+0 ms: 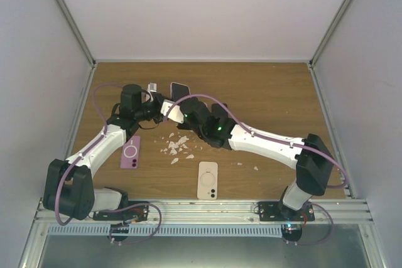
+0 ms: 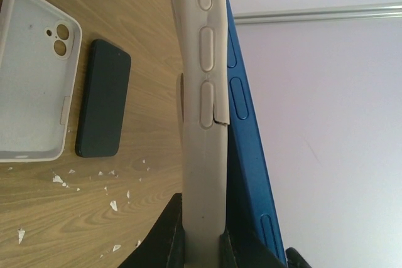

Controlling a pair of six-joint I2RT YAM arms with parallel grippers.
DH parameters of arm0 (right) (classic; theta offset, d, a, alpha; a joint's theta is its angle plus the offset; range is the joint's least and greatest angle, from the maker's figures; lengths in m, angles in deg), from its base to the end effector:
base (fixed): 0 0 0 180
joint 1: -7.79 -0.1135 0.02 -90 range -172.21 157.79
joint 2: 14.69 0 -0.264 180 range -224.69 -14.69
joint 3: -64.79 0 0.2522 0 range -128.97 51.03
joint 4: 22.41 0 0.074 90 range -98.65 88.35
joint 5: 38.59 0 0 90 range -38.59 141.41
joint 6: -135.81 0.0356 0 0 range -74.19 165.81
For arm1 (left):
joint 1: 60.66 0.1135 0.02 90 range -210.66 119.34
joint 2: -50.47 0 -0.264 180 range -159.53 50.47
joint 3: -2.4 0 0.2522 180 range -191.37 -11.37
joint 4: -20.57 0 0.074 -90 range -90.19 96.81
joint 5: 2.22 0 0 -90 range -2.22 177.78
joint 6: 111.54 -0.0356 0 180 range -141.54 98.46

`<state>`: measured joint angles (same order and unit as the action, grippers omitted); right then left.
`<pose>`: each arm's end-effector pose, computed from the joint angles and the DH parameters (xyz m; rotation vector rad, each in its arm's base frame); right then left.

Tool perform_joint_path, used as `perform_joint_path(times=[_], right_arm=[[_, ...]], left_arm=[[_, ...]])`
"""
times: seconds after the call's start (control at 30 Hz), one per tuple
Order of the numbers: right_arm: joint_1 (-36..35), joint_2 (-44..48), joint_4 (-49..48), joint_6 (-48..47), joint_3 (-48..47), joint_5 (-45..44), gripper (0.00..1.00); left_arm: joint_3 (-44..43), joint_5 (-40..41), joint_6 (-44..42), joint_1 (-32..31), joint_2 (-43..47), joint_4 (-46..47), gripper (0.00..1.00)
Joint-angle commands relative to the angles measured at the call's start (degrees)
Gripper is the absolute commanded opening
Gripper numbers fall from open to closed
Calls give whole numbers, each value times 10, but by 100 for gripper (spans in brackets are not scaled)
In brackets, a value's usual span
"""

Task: Take the phone out of the phone case
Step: Remove the phone case from the phone.

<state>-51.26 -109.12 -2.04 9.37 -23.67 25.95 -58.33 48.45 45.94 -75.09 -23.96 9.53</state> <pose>0.2118 0.3235 0.3034 -1.2717 1.5284 -0.1966 0.2717 -0.0932 0.2656 -0.5368 2.2128 -1.5305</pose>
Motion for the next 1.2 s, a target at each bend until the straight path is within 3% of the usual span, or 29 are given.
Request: perform_joint_path(times=[0.0, 0.13, 0.4, 0.73, 0.93, 1.17], right_arm=[[11, -20, 5, -12, 5, -42, 22], [15, -15, 2, -13, 3, -45, 12], [21, 9, 24, -2, -15, -30, 1], [49, 39, 34, 22, 12, 19, 1], [49, 40, 17, 8, 32, 9, 11], [52, 31, -6, -8, 43, -11, 14]], left_arm=[[-3, -72, -6, -7, 43, 66, 0], [3, -72, -6, -8, 48, 68, 0], [13, -67, -15, -8, 47, 64, 0], [2, -78, -19, -15, 39, 74, 0], [-10, -90, -19, -35, 35, 89, 0], [-11, -106, -11, -42, 35, 105, 0]])
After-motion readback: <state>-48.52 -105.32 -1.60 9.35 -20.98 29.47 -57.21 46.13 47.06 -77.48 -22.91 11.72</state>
